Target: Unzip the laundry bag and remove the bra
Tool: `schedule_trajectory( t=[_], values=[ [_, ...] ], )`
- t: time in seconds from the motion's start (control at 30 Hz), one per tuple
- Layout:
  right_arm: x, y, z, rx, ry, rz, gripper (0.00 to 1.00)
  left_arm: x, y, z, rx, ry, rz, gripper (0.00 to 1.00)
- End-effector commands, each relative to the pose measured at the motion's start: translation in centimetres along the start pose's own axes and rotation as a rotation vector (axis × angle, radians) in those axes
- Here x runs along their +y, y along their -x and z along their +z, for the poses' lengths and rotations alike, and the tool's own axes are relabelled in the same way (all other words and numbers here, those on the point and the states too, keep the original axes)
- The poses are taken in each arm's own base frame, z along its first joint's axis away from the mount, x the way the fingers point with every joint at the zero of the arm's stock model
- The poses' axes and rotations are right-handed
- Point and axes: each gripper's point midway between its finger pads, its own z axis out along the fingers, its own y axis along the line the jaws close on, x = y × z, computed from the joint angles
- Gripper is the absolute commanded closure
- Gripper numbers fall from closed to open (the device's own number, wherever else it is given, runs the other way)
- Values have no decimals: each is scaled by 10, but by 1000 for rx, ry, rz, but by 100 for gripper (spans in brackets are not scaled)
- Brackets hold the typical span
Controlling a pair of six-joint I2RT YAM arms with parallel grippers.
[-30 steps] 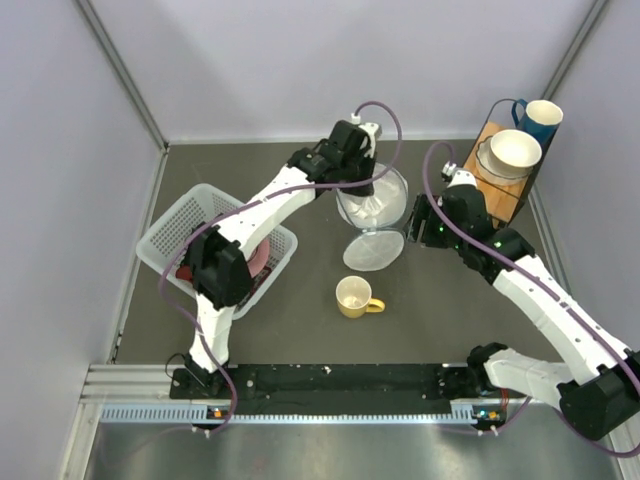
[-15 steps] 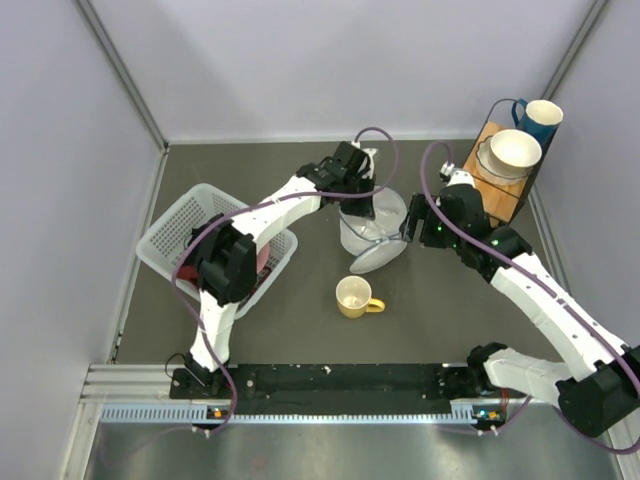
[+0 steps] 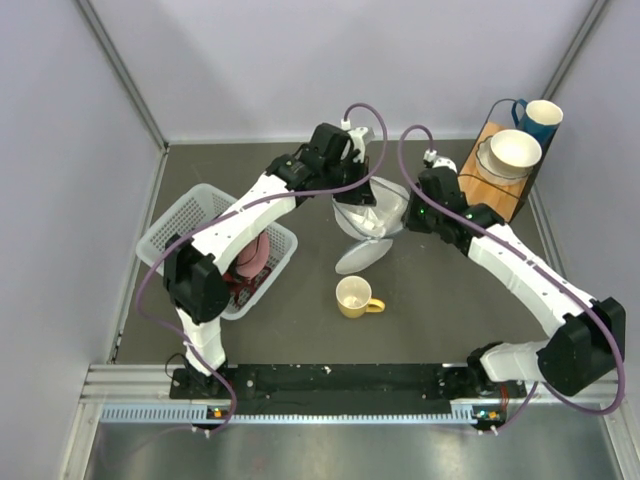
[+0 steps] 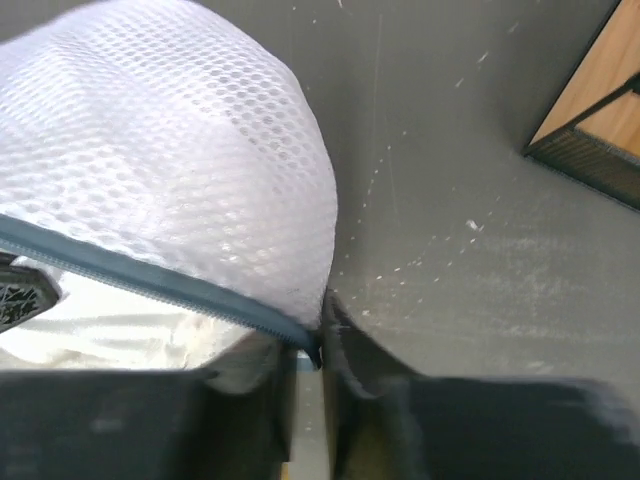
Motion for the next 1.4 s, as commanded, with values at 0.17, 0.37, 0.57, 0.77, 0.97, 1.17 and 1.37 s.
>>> schedule_trajectory(
  t=[0.17,0.37,0.57,0.77,0.97,1.17,1.37],
  values=[
    [0,45,-4,-146,-35,-3,100,-28,-18,-24,115,-226,55,100],
    [3,42,20,-92,-58,-46,100,-65,-16,-49,123,-442,73,100],
    [9,41,23,-77,-33,-38,100,-72,11,-100,32,-627,-26,100],
    [16,39,21,-62,3,-21,100,-65,50,-145,-180,-788,-120,100],
    [21,36,19,-51,29,-8,100,-66,75,-172,-307,-883,-196,100],
    [28,29,24,-19,59,13,100,-78,100,-193,-376,-1047,-307,100],
    [44,31,30,-7,122,57,100,-93,94,-191,-359,-1193,-346,100]
  ],
)
